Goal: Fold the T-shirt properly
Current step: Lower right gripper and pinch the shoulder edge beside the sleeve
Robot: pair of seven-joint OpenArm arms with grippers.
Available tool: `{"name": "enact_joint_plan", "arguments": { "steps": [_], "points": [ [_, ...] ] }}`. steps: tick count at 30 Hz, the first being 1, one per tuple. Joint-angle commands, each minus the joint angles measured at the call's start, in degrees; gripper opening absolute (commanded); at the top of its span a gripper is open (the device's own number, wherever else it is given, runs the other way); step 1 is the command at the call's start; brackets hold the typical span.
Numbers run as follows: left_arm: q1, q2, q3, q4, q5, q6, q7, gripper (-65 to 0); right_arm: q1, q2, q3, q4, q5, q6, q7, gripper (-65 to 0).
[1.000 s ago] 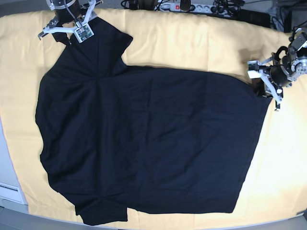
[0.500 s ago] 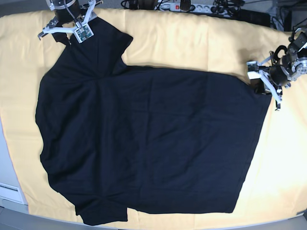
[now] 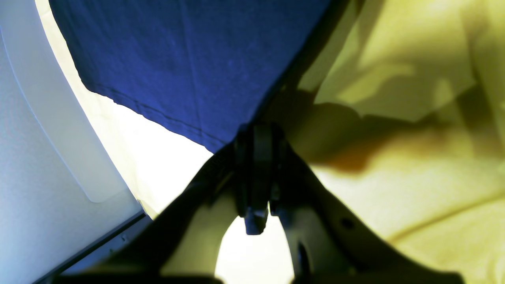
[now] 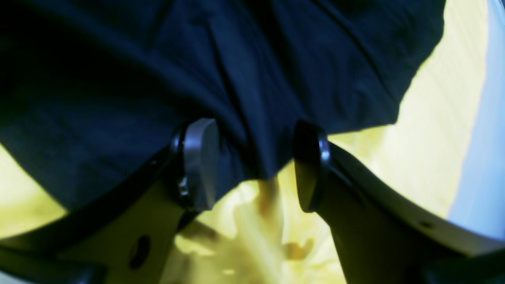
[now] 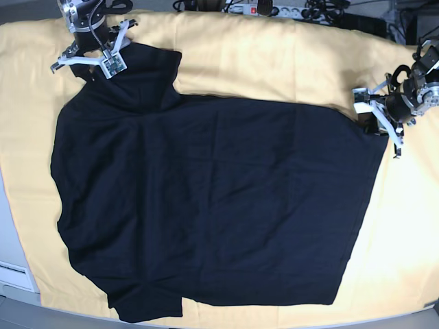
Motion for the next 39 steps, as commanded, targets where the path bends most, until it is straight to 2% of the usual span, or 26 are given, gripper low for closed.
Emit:
{"name": "enact_joint_plan", "arguments": {
  "steps": [1, 8, 13, 15, 19, 30, 39],
  "points": [
    [-0.5, -1.4, -0.5, 0.6, 0.1, 0.7, -0.1, -65.0, -0.6, 0.7, 0.3, 0.6, -0.9, -0.4, -1.0, -32.4],
    [-0.5, -1.4, -0.5, 0.6, 0.1, 0.7, -0.1, -65.0, -1.5, 1.1, 3.4, 0.7, -0.9, -0.4, -3.7, -32.5],
    [-0.5, -1.4, -0.5, 0.6, 0.1, 0.7, -0.1, -65.0, -2.7, 1.1, 5.2, 1.5, -0.8, -0.3, -3.6, -32.5],
    [-0.5, -1.4, -0.5, 0.6, 0.1, 0.7, -0.2, -65.0, -2.6, 1.1, 5.2, 1.8, 0.9, 0.6, -3.6, -32.6],
    [-0.5, -1.4, -0.5, 0.6, 0.1, 0.7, -0.1, -65.0, -2.5, 1.1, 5.2, 1.8, 0.8, 2.3, -1.7, -38.6],
    [-0.5, -1.4, -0.5, 0.6, 0.1, 0.7, -0.1, -65.0, -2.5, 1.1, 5.2, 6.6, 2.3, 2.2, -2.5, -38.0],
    [-0.5, -1.4, -0.5, 0.6, 0.1, 0.7, -0.2, -65.0, -2.3, 1.1, 5.2, 6.5, 2.4, 2.2, 0.1, -38.0]
  ]
}}
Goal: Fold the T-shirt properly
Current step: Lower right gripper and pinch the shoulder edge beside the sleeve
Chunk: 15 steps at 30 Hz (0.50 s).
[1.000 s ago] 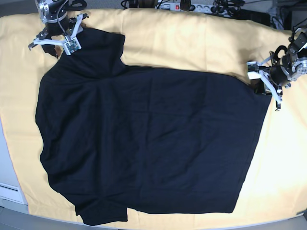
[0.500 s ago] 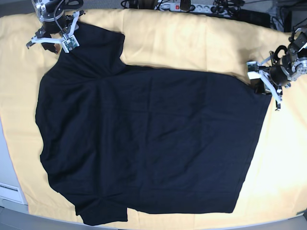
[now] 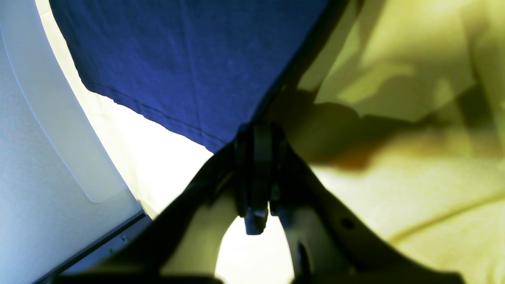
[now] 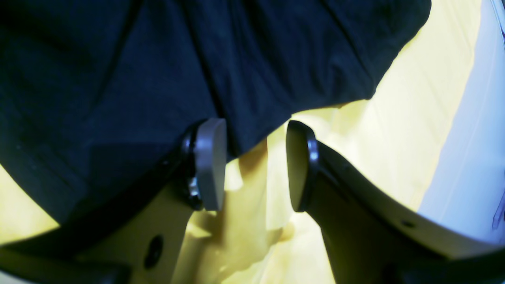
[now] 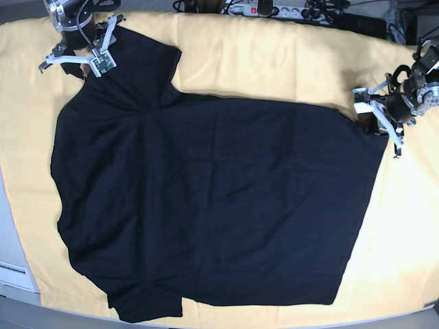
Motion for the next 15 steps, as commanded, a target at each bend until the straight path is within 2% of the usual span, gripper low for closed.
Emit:
{"name": "enact_joint_plan", "arguments": {
  "steps": [1, 5, 15],
  "points": [
    [-0.5, -1.4, -0.5, 0.6, 0.1, 0.7, -0.2, -65.0, 0.0, 0.5, 0.3, 0.6, 0.1, -0.5, 1.3, -38.0],
    [-0.5, -1.4, -0.5, 0.6, 0.1, 0.7, -0.2, -65.0, 1.4, 0.5, 0.3, -1.7, 2.8, 1.4, 1.0, -38.0],
    [-0.5, -1.4, -0.5, 0.6, 0.1, 0.7, -0.2, -65.0, 3.6, 0.5, 0.3, -3.3, 2.7, 0.8, 1.5, -37.6]
  ]
}}
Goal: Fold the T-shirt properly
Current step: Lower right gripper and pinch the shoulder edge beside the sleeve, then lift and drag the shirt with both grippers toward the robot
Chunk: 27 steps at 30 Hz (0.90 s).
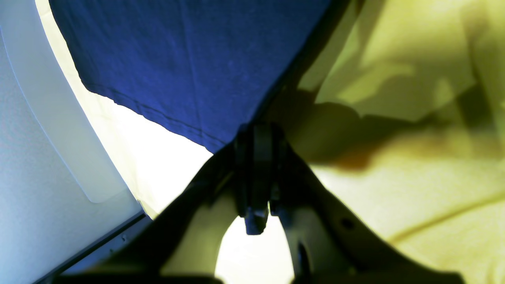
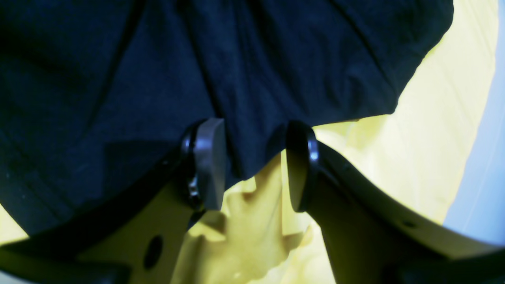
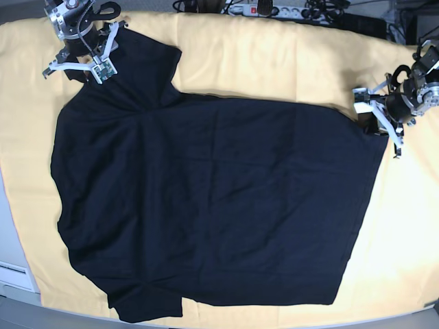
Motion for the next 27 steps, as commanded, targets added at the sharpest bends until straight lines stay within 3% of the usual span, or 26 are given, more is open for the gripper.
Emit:
{"name": "enact_joint_plan", "arguments": {
  "steps": [1, 6, 8, 11, 18, 23, 27],
  "points": [
    [-0.5, -1.4, -0.5, 0.6, 0.1, 0.7, -0.2, -65.0, -0.1, 0.5, 0.3, 0.3, -0.3, -0.6, 1.0, -37.6],
    [-0.5, -1.4, -0.5, 0.6, 0.1, 0.7, -0.2, -65.0, 0.6, 0.5, 0.3, -2.0, -0.3, -0.4, 1.5, -39.2],
    [-0.5, -1.4, -0.5, 0.6, 0.1, 0.7, -0.2, -65.0, 1.5, 0.5, 0.3, -2.3, -0.3, -0.4, 1.4, -46.4],
    [-0.5, -1.4, -0.5, 0.6, 0.1, 0.7, -0.1, -65.0, 1.8, 0.5, 0.3, -2.1, -0.7, -1.6, 1.5, -65.0],
    [-0.5, -1.5, -0.5, 0.9, 0.2, 1.0, 0.4, -65.0, 0.7, 0.9, 0.3, 4.0, -4.0, -4.9, -0.5, -65.0],
    [-0.5, -1.5, -0.5, 2.8, 0.6, 6.8, 5.8, -65.0, -2.5, 2.5, 0.3, 9.2, -7.0, -7.6, -0.5, -65.0],
    [-0.5, -1.5, -0.5, 5.9, 0.6, 7.1, 7.1, -65.0, -5.3, 2.6, 1.3, 11.0, -7.0, -7.5, -0.7, -65.0]
  ]
}}
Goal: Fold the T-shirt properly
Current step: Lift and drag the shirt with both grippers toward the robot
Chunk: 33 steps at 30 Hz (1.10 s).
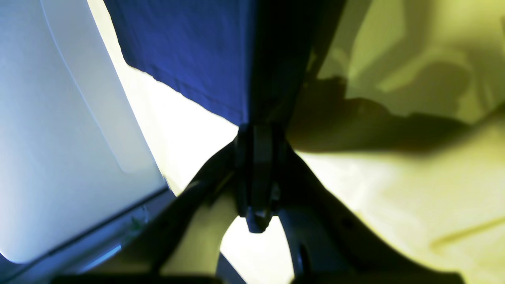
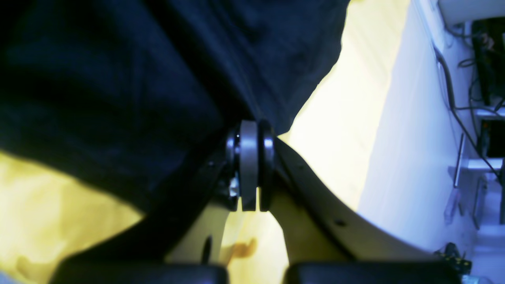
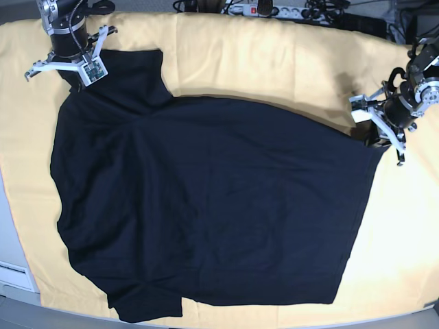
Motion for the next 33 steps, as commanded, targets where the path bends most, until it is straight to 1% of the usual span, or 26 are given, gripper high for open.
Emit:
{"name": "enact_joint_plan", "arguments": {
  "steps": [1, 4, 8, 10, 13, 14, 16, 19, 24, 27, 30, 33],
  "points": [
    [-0.5, -1.5, -0.5, 1.4, 0.5, 0.9, 0.2, -65.0, -0.7, 0.4, 1.1, 1.1, -0.9, -0.9, 0.4, -65.0],
    [-0.3, -1.7, -0.5, 3.9, 0.5, 0.9, 1.4, -65.0, -2.8, 0.4, 3.5, 1.1, -0.9, -0.9, 0.1, -65.0],
    [-0.2, -2.7, -0.5, 6.7, 0.1, 0.9, 4.7, -65.0, -6.3, 0.4, 7.5, 1.1, -0.6, -1.0, -1.0, -65.0],
    [-0.2, -3.4, -0.5, 7.6, 0.1, 0.9, 5.0, -65.0, -7.8, 0.4, 9.6, 1.1, -0.4, -1.1, -0.9, -65.0],
    [-0.2, -4.2, -0.5, 8.3, 0.1, 0.9, 6.0, -65.0, -8.3, 0.6, 10.9, 1.1, 0.5, -0.8, -2.2, -65.0],
    [-0.2, -4.5, -0.5, 8.6, 0.1, 0.9, 6.5, -65.0, -8.7, 0.7, 11.2, 1.1, 1.2, -0.7, -2.4, -65.0],
    [-0.1, -4.9, -0.5, 9.3, 0.1, 0.9, 8.0, -65.0, -9.7, 0.9, 11.1, 1.1, 1.3, 1.0, -2.4, -65.0],
    [0.0, -5.3, -0.5, 11.7, -0.1, 0.7, 12.7, -65.0, -11.3, 0.9, 11.1, 1.1, 1.3, 2.2, -2.2, -65.0],
    [3.0, -6.6, -0.5, 18.1, -2.8, 0.4, 21.6, -65.0, -13.7, 0.9, 11.1, 1.1, 1.3, 2.2, -2.3, -65.0],
    [5.5, -8.0, -0.5, 21.8, -2.7, -1.6, 24.3, -65.0, -13.6, 0.9, 11.1, 1.1, 1.3, 3.8, -2.9, -65.0],
    [7.8, -9.8, -0.5, 22.8, -2.7, -2.2, 26.6, -65.0, -13.7, 0.9, 11.1, 1.1, 1.3, 3.8, -3.2, -65.0],
    [9.7, -11.2, -0.5, 22.8, -2.7, -2.1, 28.9, -65.0, -13.9, 0.9, 11.1, 1.1, 1.3, 3.7, -4.8, -65.0]
  ]
}}
